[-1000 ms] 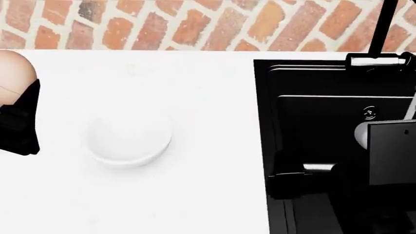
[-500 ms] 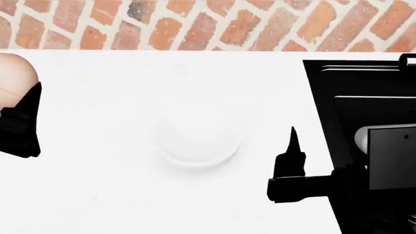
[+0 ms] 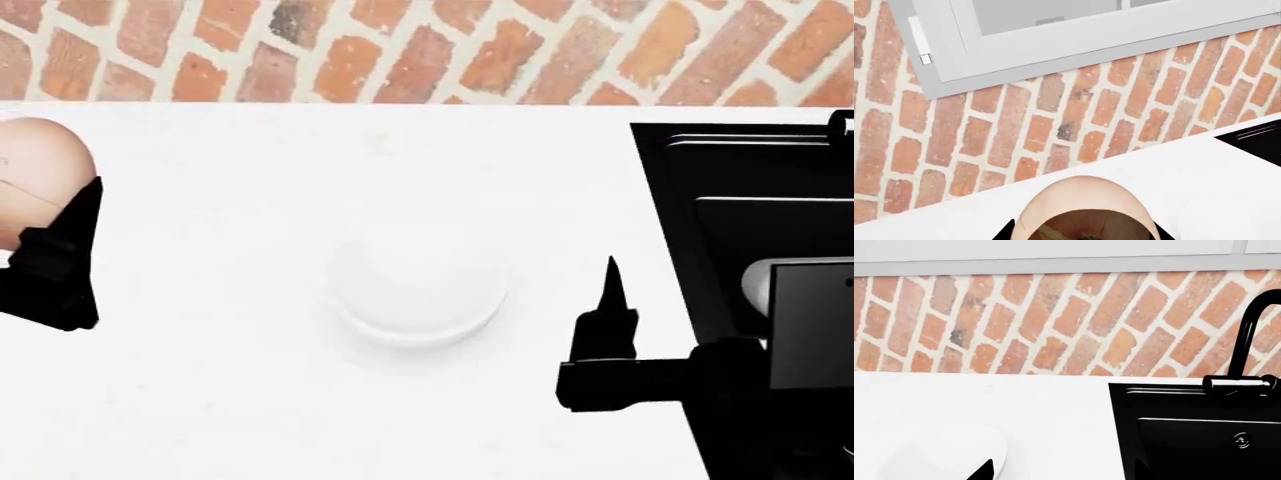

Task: Pick the oranges and zucchinis from the sink and place them in one bowl. Place the onion in the other bowl. Then turn off the sink faucet.

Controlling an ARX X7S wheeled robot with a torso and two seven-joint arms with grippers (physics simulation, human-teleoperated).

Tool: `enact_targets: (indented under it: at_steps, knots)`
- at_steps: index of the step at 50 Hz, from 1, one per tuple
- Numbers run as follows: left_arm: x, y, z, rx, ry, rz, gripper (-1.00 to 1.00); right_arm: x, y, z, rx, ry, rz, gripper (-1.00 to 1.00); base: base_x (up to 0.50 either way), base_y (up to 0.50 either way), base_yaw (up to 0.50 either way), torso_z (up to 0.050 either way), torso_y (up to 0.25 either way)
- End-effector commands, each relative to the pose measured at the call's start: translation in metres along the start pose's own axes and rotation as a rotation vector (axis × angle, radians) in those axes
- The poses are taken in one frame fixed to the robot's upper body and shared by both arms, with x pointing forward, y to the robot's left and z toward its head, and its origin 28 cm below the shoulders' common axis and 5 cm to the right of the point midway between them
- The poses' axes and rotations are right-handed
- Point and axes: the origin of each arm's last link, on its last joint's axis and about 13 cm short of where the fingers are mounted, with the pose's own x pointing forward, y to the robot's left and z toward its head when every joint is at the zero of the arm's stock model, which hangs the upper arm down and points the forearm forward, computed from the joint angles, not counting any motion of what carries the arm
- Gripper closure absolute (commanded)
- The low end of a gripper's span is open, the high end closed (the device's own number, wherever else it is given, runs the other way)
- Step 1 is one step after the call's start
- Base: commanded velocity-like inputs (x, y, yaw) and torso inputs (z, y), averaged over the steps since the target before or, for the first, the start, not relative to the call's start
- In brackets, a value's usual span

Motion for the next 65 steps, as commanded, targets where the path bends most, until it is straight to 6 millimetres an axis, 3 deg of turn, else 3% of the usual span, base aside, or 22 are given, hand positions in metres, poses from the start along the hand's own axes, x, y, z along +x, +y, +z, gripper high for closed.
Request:
enact_targets:
  at_steps: [1, 20, 27, 43, 56, 65]
  knots:
    - [0.001, -0.002, 0.0, -0.022, -0.003, -0.001, 1.0, 0.001, 0.0, 0.0, 0.005, -0.001, -0.005, -1.0, 0.0, 0.0, 0.0, 0.0, 0.0]
    - [0.003, -0.002, -0.001, -0.032, 0.01, -0.013, 1.0, 0.002, 0.0, 0.0, 0.006, 0.008, 0.001, -1.0, 0.05, -0.1, 0.0, 0.0, 0.0]
    - [0.013, -0.005, 0.006, -0.032, 0.002, -0.055, 1.0, 0.002, 0.0, 0.001, 0.011, 0.018, 0.004, -1.0, 0.0, 0.0, 0.0, 0.0, 0.0]
    - [0.057, -0.018, 0.049, -0.063, 0.017, -0.3, 1.0, 0.003, -0.002, 0.0, 0.021, 0.031, 0.001, -1.0, 0.0, 0.0, 0.0, 0.0, 0.0]
    - [0.089, -0.03, 0.043, -0.116, 0.188, -0.434, 1.0, 0.003, 0.0, 0.001, 0.018, 0.041, 0.008, -1.0, 0.0, 0.0, 0.0, 0.0, 0.0]
    - [0.103, -0.054, 0.05, -0.062, 0.306, -0.585, 1.0, 0.006, 0.001, 0.003, 0.013, 0.046, 0.018, -1.0, 0.0, 0.0, 0.0, 0.0, 0.0]
